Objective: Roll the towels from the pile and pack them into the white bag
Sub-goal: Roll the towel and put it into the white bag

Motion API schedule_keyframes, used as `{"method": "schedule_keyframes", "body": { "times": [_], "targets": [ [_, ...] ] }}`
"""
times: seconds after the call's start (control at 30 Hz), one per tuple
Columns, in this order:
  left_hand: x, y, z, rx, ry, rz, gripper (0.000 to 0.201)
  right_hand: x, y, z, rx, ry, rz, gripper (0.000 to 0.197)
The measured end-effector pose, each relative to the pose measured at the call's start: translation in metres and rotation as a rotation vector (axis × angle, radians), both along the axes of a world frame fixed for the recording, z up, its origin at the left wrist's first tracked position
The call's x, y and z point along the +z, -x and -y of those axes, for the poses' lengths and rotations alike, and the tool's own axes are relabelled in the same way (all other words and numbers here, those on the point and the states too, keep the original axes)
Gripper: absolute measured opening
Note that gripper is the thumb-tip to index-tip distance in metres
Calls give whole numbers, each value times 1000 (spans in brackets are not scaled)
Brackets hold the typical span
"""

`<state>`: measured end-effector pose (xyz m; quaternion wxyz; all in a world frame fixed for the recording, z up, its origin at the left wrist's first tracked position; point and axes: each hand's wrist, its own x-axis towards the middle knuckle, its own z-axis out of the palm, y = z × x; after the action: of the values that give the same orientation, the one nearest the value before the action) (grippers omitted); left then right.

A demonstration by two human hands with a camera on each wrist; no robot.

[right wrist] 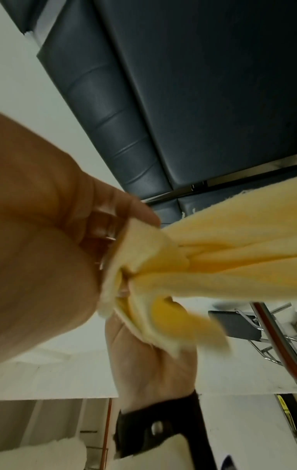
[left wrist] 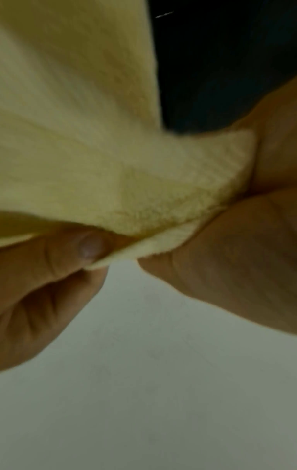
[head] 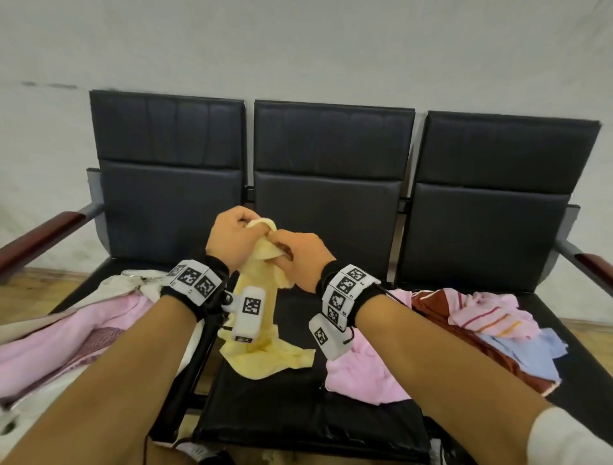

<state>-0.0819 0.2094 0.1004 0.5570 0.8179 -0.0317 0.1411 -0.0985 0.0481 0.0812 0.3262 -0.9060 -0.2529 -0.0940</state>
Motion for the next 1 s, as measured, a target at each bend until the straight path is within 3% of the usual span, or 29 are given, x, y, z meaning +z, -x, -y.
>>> {"method": "schedule_keyframes", "body": {
  "times": [0.03,0.1,0.17,0.23,0.3,0.43,0.5,0.6,0.73,0.83,0.93,1.0],
  "targets": [
    [-3,-1,-2,-17,-3,-16,13,-3,0,5,0,-33,-16,8],
    [-9,-4,-6,-62,-15,-58,23,-5,1,13,-4,-70,-37,16],
    [-11,-4,-8,-127,-45,-106,45,-3,2,20,-25,-83,-66,19],
    [-11,-4,-6,-187,-128,-115,66,-1,0,28,-65,-70,-79,16],
    [-11,-5,-5,-241,-258,-80,71,1,-1,34,-102,-49,-74,13],
    [-15,-11,-9,-292,-544,-60,37,14,2,48,-156,-124,-24,10],
    [-18,-12,-16,-258,-584,-59,21,23,3,61,-213,-89,7,10],
    [-18,-11,-24,-240,-511,-36,23,32,8,81,-282,109,-1,8],
    [-14,-12,-32,-214,-520,-26,19,31,7,103,-343,135,-18,34],
    [-10,-12,-36,-185,-460,11,11,24,4,121,-369,75,-41,17],
    [-8,-16,-38,-166,-424,49,10,12,1,138,-359,142,-94,31],
    [-11,-21,-39,-162,-397,34,12,3,-1,149,-408,215,-142,25]
  ]
}}
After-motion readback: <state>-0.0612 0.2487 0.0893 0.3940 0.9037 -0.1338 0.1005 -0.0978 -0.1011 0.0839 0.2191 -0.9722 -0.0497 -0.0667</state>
